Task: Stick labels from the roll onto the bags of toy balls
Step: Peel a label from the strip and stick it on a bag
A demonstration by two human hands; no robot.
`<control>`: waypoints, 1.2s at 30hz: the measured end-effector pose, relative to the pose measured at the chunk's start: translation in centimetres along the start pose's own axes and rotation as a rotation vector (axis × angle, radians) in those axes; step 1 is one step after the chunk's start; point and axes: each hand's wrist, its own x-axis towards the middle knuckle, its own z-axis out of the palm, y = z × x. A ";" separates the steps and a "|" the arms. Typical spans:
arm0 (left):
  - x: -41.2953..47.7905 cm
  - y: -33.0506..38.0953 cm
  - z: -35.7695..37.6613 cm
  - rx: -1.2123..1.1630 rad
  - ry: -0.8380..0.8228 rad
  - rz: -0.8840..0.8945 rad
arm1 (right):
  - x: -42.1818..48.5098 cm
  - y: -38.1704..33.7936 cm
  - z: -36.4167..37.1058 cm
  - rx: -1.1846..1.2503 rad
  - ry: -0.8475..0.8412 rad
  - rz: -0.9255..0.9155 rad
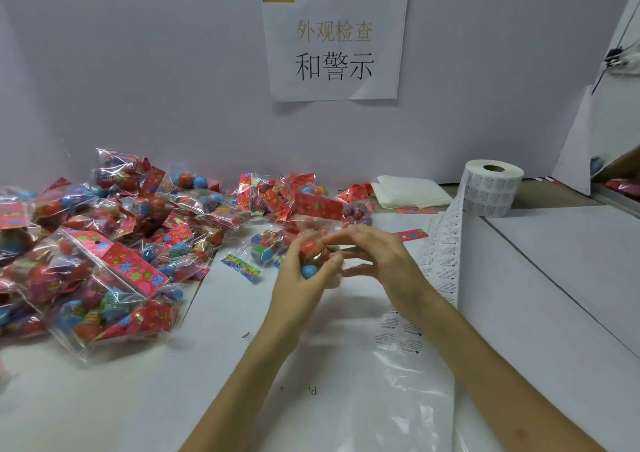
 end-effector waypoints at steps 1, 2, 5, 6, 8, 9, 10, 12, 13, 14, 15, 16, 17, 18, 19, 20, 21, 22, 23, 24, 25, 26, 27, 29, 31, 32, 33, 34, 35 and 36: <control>0.1 0.2 -0.3 -0.051 0.022 -0.045 | 0.0 0.0 0.0 -0.001 0.005 -0.026; 0.2 0.3 -0.5 -0.114 0.028 -0.091 | 0.1 0.1 0.0 -0.013 0.035 -0.057; 0.3 0.8 -0.8 -0.271 -0.020 -0.184 | 0.3 0.5 -0.3 -0.147 0.170 -0.128; 0.4 0.9 -0.8 -0.313 -0.053 -0.191 | 0.5 0.7 -0.5 -0.181 0.210 -0.124; 0.2 1.2 -0.8 -0.391 -0.120 -0.181 | 0.6 0.8 -0.9 -0.179 0.239 -0.066; 0.2 1.3 -0.9 -0.422 -0.142 -0.169 | 0.6 0.8 -1.0 -0.146 0.220 -0.020; 0.1 1.3 -0.8 -0.449 -0.157 -0.159 | 0.7 0.8 -1.0 -0.115 0.198 0.026; 0.1 1.3 -0.8 -0.492 -0.168 -0.149 | 0.7 0.8 -0.8 -0.073 0.179 0.106; 0.1 1.3 -0.8 -0.492 -0.166 -0.144 | 0.7 0.8 -0.7 -0.054 0.168 0.146; 0.2 1.2 -0.9 -0.468 -0.156 -0.137 | 0.7 0.8 -0.6 -0.042 0.144 0.186; 0.2 1.2 -0.9 -0.424 -0.138 -0.128 | 0.7 0.8 -0.4 -0.038 0.108 0.215; 0.2 1.1 -0.8 -0.370 -0.111 -0.117 | 0.7 0.8 -0.3 -0.038 0.070 0.229; 0.2 1.0 -0.8 -0.314 -0.078 -0.106 | 0.6 0.9 -0.3 -0.033 0.039 0.231; 0.2 0.9 -0.7 -0.264 -0.043 -0.097 | 0.5 0.8 -0.3 -0.021 0.017 0.230; 0.2 0.8 -0.6 -0.226 -0.013 -0.091 | 0.4 0.7 -0.3 -0.004 0.001 0.230; 0.2 0.7 -0.6 -0.202 0.006 -0.087 | 0.4 0.7 -0.2 0.012 -0.010 0.232; 0.2 0.6 -0.5 -0.190 0.015 -0.088 | 0.3 0.6 -0.2 0.024 -0.016 0.232; 0.2 0.6 -0.4 -0.183 0.017 -0.094 | 0.3 0.6 -0.3 0.031 -0.011 0.225; 0.2 0.6 -0.4 -0.176 0.015 -0.097 | 0.3 0.6 -0.3 0.038 0.006 0.214; 0.2 0.6 -0.3 -0.166 0.014 -0.096 | 0.3 0.7 -0.3 0.045 0.032 0.200; 0.2 0.5 -0.2 -0.150 0.020 -0.089 | 0.4 0.7 -0.3 0.050 0.064 0.186; 0.2 0.4 -0.2 -0.121 0.039 -0.072 | 0.5 0.7 -0.3 0.051 0.102 0.171; 0.2 0.3 -0.1 -0.076 0.073 -0.046 | 0.5 0.7 -0.3 0.050 0.144 0.155; 0.2 0.1 -0.3 0.026 0.176 0.030 | 0.6 0.8 -0.5 0.042 0.224 0.113; 0.4 0.0 -0.7 0.094 0.255 0.093 | 0.6 0.9 -0.8 0.005 0.274 0.069; 0.4 0.0 -0.8 0.110 0.260 0.113 | 0.6 0.9 -0.9 -0.025 0.288 0.052; 0.4 0.1 -0.9 0.118 0.241 0.128 | 0.6 0.9 -0.9 -0.054 0.295 0.039; 0.4 0.2 -0.8 0.121 0.208 0.138 | 0.5 1.0 -0.9 -0.080 0.293 0.030; 0.3 0.2 -0.7 0.122 0.168 0.139 | 0.5 1.1 -0.9 -0.104 0.281 0.023; 0.2 0.3 -0.5 0.123 0.130 0.132 | 0.4 1.2 -0.7 -0.128 0.260 0.013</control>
